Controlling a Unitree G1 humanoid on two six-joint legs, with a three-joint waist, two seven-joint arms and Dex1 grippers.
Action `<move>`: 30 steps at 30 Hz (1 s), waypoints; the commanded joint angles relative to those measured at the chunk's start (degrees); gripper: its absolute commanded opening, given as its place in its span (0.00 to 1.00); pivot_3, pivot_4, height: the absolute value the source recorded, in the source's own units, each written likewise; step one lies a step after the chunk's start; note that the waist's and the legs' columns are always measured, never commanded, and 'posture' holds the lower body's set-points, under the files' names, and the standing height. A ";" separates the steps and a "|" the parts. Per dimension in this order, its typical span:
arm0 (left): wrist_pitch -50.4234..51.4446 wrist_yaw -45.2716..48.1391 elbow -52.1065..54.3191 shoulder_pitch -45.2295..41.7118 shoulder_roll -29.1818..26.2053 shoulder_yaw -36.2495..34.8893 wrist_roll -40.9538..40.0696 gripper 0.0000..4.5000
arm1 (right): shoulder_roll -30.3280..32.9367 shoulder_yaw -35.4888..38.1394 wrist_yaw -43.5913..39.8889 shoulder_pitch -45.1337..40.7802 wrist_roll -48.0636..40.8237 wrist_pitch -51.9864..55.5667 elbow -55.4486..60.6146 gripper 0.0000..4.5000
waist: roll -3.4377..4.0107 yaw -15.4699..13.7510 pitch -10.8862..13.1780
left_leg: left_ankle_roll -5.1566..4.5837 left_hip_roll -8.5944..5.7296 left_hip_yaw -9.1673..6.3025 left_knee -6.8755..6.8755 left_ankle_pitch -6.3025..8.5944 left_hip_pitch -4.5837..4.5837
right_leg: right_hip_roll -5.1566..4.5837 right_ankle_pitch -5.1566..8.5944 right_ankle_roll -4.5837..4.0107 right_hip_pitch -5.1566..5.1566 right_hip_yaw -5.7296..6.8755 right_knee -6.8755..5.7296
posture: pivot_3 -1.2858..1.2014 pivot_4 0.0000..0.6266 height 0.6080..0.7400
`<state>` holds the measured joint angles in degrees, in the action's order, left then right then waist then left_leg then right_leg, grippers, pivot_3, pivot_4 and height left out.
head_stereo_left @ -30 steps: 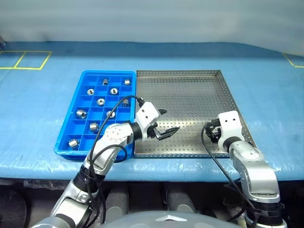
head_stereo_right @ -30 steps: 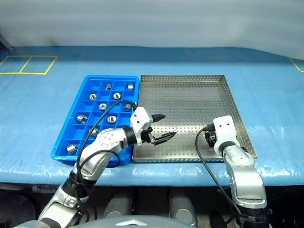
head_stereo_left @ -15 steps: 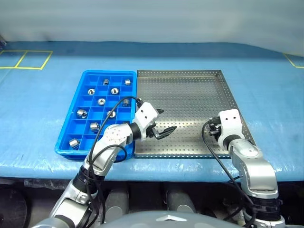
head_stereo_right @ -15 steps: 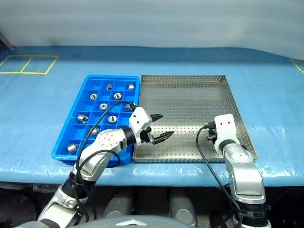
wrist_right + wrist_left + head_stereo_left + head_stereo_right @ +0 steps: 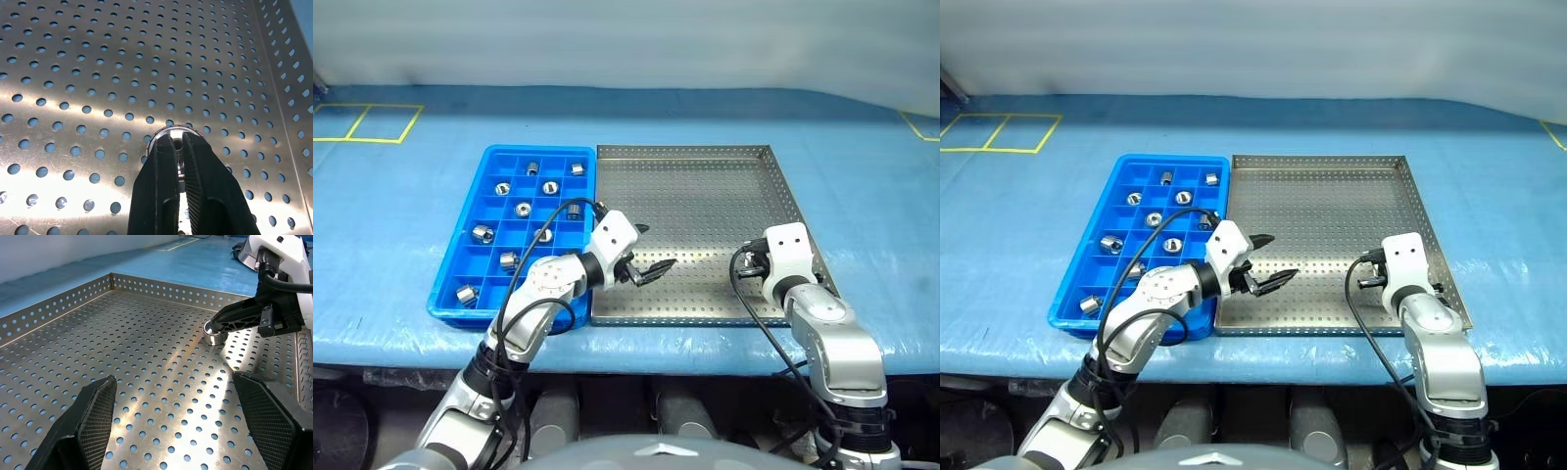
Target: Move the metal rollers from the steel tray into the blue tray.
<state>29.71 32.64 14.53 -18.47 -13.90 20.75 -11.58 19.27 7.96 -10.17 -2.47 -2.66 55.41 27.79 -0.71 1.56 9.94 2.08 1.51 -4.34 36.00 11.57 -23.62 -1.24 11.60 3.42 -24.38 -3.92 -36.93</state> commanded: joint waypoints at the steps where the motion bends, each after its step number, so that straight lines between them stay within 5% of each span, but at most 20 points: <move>1: -0.12 -0.18 2.18 -0.32 0.08 -0.99 -0.06 0.92 | -0.78 0.26 -1.72 -1.68 -2.66 -1.70 5.06 0.00 | 0.00 0.04 0.00 | 0.00 0.00 0.00 0.00 0.00 0.00 | 0.00 0.00 0.00 0.00 0.00 0.00 | 0.54 0.24 1.00; 17: 16.98 -11.29 27.75 10.39 -8.55 -10.04 2.32 0.92 | -6.90 -17.56 -12.43 -15.83 -12.24 -7.07 1.64 0.00 | 0.00 -1.31 0.00 | 0.00 0.06 -0.12 -0.09 0.00 0.03 | 0.08 0.02 -0.04 -0.01 0.07 -0.04 | 0.64 0.24 1.00; 30: 23.03 -16.10 36.04 22.58 -11.79 -19.36 2.81 0.92 | -7.89 -24.09 -17.39 -20.78 -12.27 -11.29 -6.68 0.00 | -0.03 -8.35 0.02 | 0.02 0.06 -0.16 -0.09 0.00 -0.01 | 0.06 0.04 -0.08 -0.03 0.17 0.02 | 0.69 0.24 1.00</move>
<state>53.08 16.98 47.64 4.22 -25.46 1.84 -9.04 11.38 -16.34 -27.25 -22.47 -14.68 45.53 20.20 -0.74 -6.79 9.95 2.10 1.57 -4.49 35.91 11.56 -23.63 -1.19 11.63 3.34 -24.41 -3.75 -36.91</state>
